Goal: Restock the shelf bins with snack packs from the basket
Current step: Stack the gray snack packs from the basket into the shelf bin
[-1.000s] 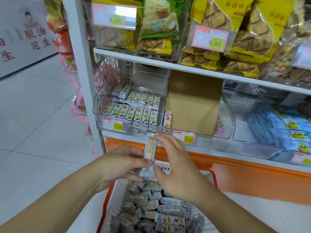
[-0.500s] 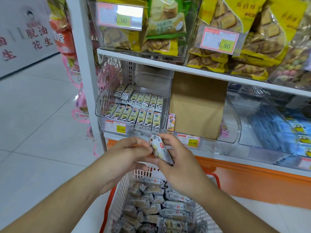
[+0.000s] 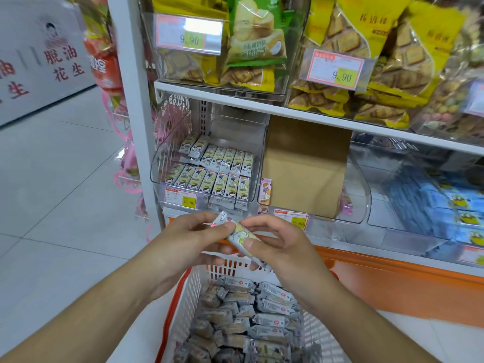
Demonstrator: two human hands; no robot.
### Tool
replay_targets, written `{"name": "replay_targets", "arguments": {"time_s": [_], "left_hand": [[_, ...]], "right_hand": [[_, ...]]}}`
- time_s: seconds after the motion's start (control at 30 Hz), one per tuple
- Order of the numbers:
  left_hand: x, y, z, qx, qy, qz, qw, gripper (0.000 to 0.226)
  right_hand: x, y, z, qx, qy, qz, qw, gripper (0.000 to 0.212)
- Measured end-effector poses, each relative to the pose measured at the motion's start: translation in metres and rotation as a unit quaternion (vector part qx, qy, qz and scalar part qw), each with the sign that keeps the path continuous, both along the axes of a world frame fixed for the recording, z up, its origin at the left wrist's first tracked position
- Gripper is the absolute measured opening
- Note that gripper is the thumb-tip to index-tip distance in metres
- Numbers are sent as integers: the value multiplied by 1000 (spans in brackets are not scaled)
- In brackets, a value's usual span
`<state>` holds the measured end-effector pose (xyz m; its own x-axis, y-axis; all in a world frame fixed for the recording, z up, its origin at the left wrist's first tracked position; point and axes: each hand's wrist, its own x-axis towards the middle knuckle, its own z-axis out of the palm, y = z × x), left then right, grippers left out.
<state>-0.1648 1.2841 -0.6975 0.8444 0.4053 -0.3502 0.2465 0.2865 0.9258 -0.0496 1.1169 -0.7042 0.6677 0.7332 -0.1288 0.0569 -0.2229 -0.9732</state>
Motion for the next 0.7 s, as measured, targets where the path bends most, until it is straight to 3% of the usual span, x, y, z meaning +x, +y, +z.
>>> {"name": "replay_targets", "arguments": {"time_s": [0.2,0.33,0.4,0.53,0.7], "left_hand": [[-2,1,-2,-43,-13,-11,999,33],[0,-3,-3,-11,16,25,1000,22],[0,1,-2,8,27,29,999,21],[-1,2,2,19,31,26,999,33],[-1,0,-1,30,37,30,998,37]], "right_hand": [[-1,1,3,22,-7,-71,997,16],[-8,3,5,-41,-74,6,996,14],[-8,1,8,-68,-134,23,988,28],[-9,0,13,-101,-295,109,944,80],[-13,9,5,-124,-312,103,936,85]]}}
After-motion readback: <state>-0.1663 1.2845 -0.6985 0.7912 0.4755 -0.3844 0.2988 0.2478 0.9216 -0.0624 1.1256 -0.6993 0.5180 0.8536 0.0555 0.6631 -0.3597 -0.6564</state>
